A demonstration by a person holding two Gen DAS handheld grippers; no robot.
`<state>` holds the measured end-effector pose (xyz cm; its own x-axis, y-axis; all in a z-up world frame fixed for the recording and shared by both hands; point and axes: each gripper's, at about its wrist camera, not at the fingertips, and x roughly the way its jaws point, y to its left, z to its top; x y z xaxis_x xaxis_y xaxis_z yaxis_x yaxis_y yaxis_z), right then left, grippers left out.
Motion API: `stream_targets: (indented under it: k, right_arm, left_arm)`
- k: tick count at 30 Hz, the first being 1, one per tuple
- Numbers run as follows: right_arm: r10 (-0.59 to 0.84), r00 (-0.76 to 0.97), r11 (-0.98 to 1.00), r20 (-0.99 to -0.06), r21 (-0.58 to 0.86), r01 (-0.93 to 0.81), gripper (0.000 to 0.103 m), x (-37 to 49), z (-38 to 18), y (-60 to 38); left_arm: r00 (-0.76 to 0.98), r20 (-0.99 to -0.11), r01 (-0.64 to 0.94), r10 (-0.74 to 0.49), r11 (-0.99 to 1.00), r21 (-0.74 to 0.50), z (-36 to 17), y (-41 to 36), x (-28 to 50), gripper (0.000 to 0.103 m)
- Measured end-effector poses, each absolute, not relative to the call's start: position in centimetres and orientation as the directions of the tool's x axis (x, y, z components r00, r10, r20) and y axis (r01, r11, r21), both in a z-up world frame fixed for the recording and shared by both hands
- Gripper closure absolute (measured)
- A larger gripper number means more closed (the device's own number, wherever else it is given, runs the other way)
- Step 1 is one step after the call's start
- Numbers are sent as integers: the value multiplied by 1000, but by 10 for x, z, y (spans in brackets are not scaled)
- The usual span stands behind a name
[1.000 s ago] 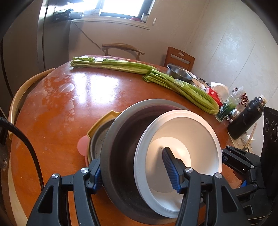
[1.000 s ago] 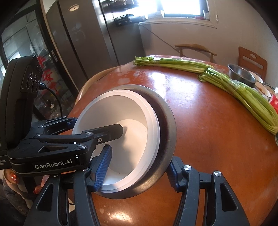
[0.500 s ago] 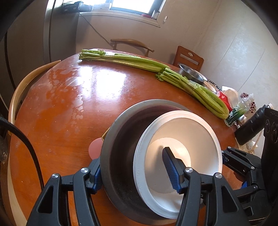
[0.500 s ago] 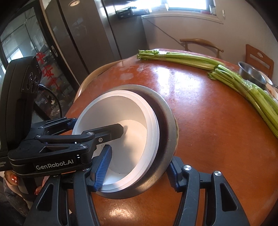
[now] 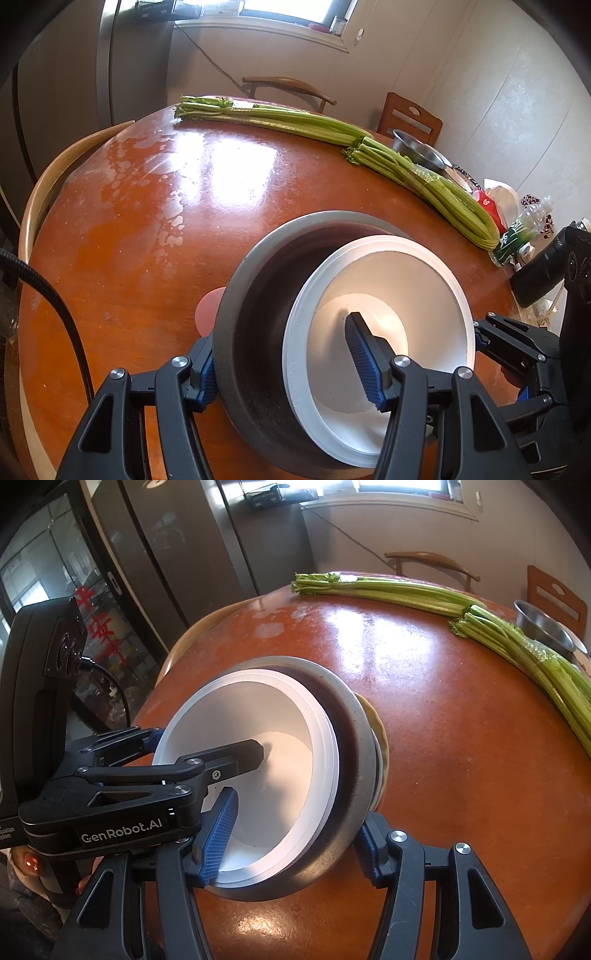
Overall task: Organize plates and bowls
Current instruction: 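Lift the nested bowls with the left tool and carry them over the plate stack, then lower the nested bowls onto the steel tray and open the left tool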
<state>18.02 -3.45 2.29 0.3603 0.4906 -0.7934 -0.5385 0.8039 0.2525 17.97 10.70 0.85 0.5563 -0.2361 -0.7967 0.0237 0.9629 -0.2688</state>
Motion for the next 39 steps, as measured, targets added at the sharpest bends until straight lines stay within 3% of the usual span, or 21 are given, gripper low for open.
stream_targets:
  k: [25,39]
  right_arm:
    - [465,373,817,-803,226,-531,42,187,11,-29]
    - [409,418,830,-811,140,-540,42,187,10,-21]
  left_arm:
    - [552,-807,10,-213,969,-248,0,108,187,43]
    - [564,-811,-12,-155,981,-195,-1,110,185,43]
